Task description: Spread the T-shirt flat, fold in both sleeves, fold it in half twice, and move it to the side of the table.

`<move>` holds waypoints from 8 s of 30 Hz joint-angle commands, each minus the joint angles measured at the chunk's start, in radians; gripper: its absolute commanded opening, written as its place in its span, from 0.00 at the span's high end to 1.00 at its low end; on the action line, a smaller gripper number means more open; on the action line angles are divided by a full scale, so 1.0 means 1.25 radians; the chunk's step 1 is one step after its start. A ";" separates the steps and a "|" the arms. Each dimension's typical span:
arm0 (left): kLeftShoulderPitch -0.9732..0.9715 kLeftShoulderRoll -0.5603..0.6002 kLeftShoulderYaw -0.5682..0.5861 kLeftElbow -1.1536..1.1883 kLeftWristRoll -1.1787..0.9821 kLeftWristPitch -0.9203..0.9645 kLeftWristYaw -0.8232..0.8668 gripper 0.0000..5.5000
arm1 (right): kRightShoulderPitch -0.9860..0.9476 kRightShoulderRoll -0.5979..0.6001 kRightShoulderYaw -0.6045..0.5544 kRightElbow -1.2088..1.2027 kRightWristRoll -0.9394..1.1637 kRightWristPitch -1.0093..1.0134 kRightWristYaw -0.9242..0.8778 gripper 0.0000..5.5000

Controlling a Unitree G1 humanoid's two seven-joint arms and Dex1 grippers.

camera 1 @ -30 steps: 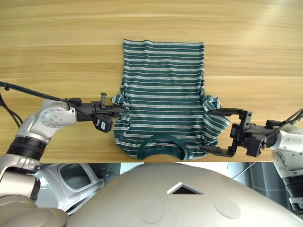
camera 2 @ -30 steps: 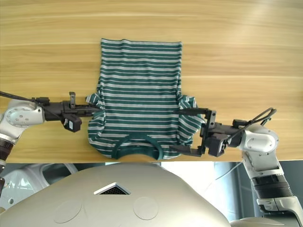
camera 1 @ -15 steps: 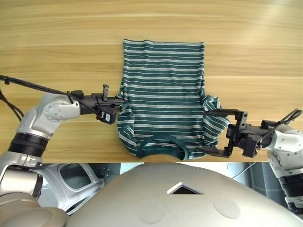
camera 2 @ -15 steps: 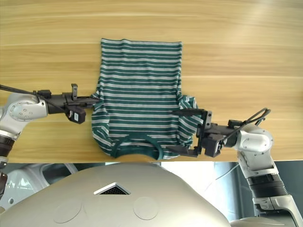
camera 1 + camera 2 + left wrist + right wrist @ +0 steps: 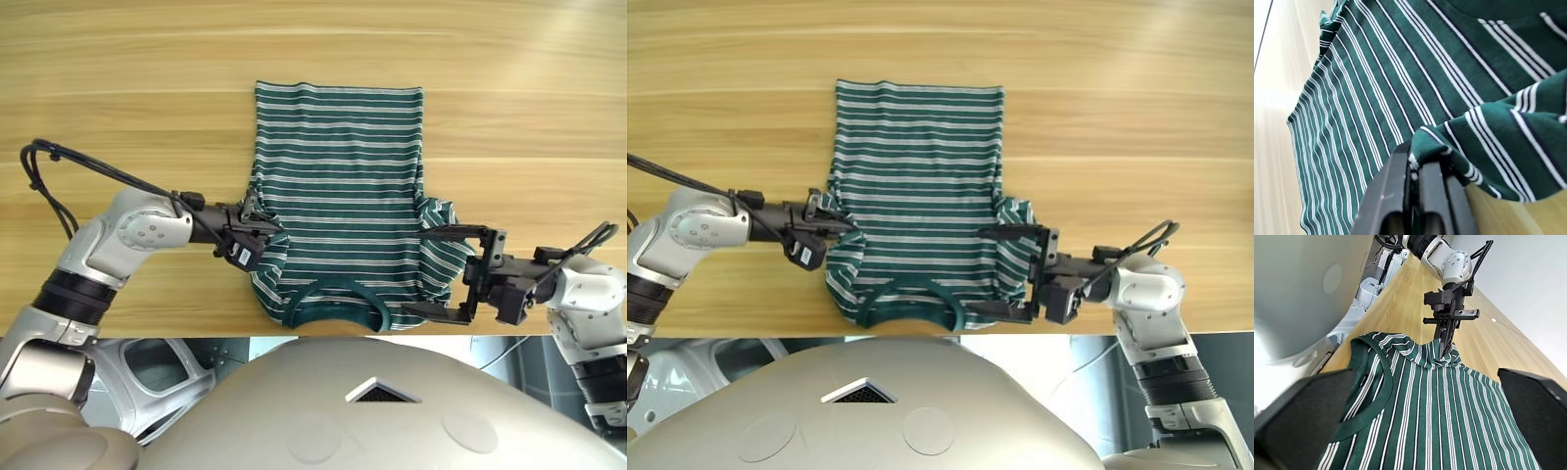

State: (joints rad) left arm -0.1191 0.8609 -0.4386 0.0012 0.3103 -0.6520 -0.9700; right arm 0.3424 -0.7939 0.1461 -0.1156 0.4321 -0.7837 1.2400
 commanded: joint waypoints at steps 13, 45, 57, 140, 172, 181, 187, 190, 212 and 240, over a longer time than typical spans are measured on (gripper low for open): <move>-0.121 -0.126 -0.029 0.052 -0.065 0.078 -0.027 0.50 | -0.028 0.014 0.019 0.006 -0.014 0.002 -0.007 0.02; 0.037 -0.195 0.344 0.183 -0.386 0.064 0.099 0.02 | 0.035 -0.127 -0.325 0.105 -0.375 0.063 -0.250 0.02; 0.058 -0.224 0.345 0.217 -0.363 0.042 0.118 0.02 | 0.088 -0.165 -0.243 0.104 -0.442 0.105 -0.238 0.08; 0.040 -0.281 0.302 0.267 -0.335 0.011 0.154 0.02 | -0.414 -0.065 0.280 -0.053 -0.589 0.172 -0.087 1.00; 0.041 -0.311 0.258 0.270 -0.342 0.012 0.122 0.02 | -0.438 0.037 0.242 -0.030 -0.400 0.259 -0.111 0.34; 0.231 0.018 0.331 0.103 -0.562 0.045 -0.239 0.02 | -0.231 -0.195 -0.140 0.160 -0.221 0.182 -0.112 0.02; 0.320 0.050 0.311 0.140 -0.415 -0.019 -0.235 0.02 | -0.079 -0.187 -0.114 0.186 -0.266 0.113 -0.104 0.02; 0.328 0.007 0.272 0.120 -0.327 -0.039 -0.179 0.02 | -0.056 -0.157 -0.057 0.182 -0.300 0.089 -0.103 0.02; 0.355 -0.004 0.052 0.102 -0.144 -0.098 -0.049 0.02 | -0.006 -0.119 0.114 0.108 -0.328 0.064 -0.110 0.02; 0.271 -0.040 -0.024 0.158 -0.192 -0.131 -0.019 0.85 | -0.062 -0.086 0.147 0.073 -0.294 0.083 -0.121 1.00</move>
State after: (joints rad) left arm 0.2338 0.8122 -0.4642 0.1697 0.0373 -0.8298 -0.9981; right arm 0.2790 -0.9100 0.3270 -0.0249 0.0568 -0.6898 1.0916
